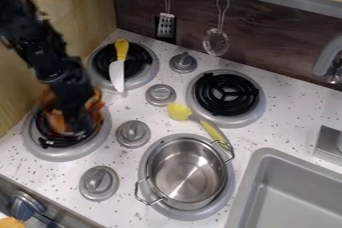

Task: Put the brown basket in the silver pot at the bottom right burner

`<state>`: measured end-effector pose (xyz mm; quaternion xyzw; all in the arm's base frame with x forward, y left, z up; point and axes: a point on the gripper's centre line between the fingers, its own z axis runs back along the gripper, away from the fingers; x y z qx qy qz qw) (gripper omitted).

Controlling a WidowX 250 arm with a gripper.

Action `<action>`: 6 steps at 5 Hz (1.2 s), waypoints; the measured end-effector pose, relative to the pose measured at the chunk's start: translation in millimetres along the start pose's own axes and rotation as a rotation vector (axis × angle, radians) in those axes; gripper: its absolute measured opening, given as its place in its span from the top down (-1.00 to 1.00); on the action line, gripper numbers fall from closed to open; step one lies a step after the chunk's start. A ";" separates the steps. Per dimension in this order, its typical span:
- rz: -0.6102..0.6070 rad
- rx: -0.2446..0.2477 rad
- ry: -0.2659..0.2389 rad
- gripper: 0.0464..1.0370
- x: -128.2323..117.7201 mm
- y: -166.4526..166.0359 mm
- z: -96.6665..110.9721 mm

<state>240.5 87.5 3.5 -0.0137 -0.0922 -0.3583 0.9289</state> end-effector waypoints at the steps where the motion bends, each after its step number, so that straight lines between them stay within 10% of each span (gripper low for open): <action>1: 0.038 0.032 -0.005 0.91 22.5 -15.1 12.4; 6: 0.119 0.026 -0.090 0.91 121.0 -117.1 3.1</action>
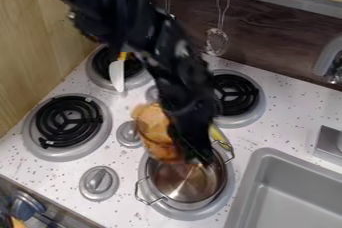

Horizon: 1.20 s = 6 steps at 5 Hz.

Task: Put the brown basket in the silver pot at the bottom right burner

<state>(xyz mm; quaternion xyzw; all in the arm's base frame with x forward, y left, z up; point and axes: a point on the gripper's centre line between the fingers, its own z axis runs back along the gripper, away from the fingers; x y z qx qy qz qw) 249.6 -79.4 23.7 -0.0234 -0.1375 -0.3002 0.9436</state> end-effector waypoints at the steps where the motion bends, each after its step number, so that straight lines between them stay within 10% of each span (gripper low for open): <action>1: -0.021 0.027 0.006 0.91 -2.9 -17.3 0.5; 6: -0.033 -0.019 -0.098 0.91 -1.3 -41.5 -10.9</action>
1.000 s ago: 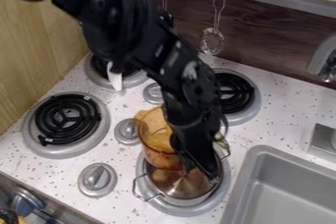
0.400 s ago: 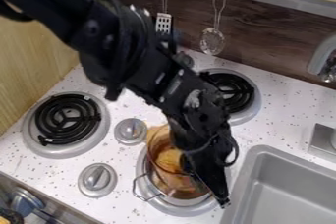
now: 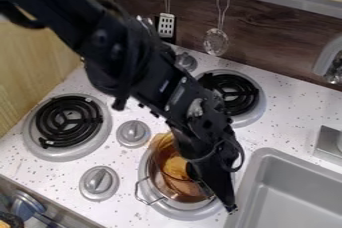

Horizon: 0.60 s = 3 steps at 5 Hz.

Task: Put the brown basket in the silver pot at the bottom right burner

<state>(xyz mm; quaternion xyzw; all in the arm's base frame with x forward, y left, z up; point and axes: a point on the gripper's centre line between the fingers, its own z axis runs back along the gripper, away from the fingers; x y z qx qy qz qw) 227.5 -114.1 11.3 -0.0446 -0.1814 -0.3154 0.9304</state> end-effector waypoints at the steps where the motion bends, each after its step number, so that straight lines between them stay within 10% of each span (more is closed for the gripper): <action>1: -0.017 0.022 0.003 0.84 -1.6 5.9 -2.4; 3: 0.026 0.053 0.040 -0.14 -6.1 9.9 0.3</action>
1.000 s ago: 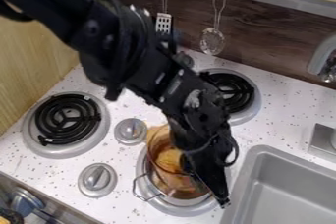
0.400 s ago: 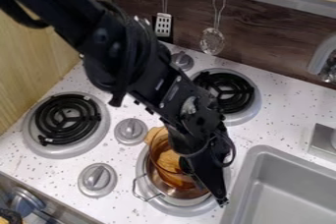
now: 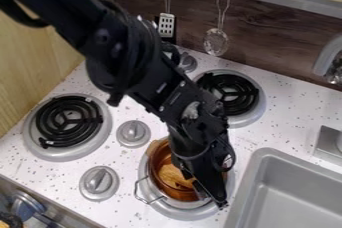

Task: Put the brown basket in the silver pot at the bottom right burner

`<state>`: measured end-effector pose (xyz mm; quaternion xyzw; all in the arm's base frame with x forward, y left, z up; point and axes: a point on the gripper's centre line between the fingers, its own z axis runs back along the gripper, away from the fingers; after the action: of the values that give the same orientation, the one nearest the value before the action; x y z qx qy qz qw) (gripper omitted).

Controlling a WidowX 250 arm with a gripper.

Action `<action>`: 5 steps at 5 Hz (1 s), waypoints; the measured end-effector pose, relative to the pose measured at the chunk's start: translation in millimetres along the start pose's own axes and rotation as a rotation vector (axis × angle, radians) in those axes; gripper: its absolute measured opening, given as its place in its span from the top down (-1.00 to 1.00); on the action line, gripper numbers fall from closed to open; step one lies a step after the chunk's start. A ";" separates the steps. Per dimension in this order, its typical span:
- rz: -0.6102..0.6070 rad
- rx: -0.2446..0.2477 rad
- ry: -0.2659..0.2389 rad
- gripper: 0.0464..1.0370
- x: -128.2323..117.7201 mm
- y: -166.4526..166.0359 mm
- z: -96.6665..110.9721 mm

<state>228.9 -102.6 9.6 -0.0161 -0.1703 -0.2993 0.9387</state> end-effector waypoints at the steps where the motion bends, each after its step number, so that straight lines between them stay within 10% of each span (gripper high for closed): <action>1: -0.009 0.009 0.010 -0.70 -0.9 -2.1 0.4; 5: 0.027 -0.092 0.093 -0.93 28.0 52.8 45.5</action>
<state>266.1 -68.9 65.5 -0.0476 -0.1122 -0.2947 0.9478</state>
